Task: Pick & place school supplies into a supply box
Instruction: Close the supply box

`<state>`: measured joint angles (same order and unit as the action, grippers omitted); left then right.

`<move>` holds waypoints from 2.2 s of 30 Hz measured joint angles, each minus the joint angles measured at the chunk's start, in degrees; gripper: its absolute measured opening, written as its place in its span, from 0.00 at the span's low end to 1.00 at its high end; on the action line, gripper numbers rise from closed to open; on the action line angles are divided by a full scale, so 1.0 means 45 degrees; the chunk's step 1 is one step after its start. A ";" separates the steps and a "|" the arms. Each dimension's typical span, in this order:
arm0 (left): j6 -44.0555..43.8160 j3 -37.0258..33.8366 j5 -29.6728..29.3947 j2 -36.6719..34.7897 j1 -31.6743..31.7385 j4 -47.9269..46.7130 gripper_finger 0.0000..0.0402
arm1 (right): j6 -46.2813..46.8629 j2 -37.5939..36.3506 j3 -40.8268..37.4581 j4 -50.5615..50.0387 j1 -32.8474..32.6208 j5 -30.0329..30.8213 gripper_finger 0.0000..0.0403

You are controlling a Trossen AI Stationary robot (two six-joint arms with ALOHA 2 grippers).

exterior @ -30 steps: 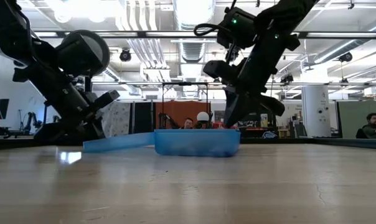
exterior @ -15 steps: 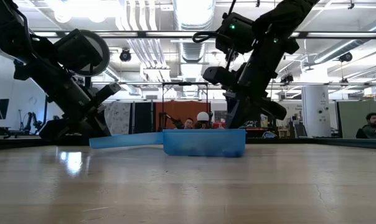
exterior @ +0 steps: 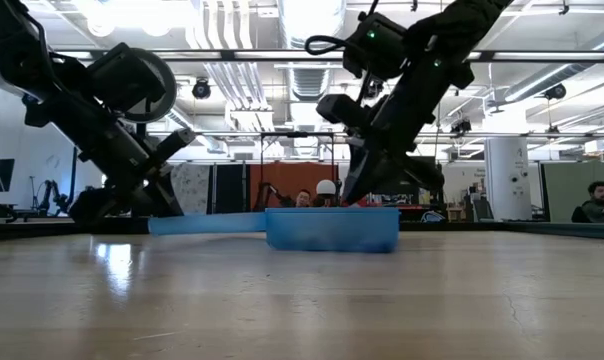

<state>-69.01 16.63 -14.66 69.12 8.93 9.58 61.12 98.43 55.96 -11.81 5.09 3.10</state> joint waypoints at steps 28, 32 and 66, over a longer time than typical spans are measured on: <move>0.0365 -0.0036 0.0744 0.0035 0.0236 -0.1158 0.00 | -0.0340 0.1094 0.0010 -0.0289 0.0052 0.0256 0.03; 0.0854 0.0147 0.1242 0.0496 0.0252 -0.0679 0.00 | -0.0345 0.1094 0.0010 -0.0290 0.0052 0.0256 0.03; 0.1288 0.1927 0.2156 0.1036 0.0323 0.2635 0.00 | -0.0505 0.1070 -0.0048 -0.1434 0.0037 0.0295 0.03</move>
<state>-63.22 25.30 -4.95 73.78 10.38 21.44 58.85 103.24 55.75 -18.26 5.26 4.43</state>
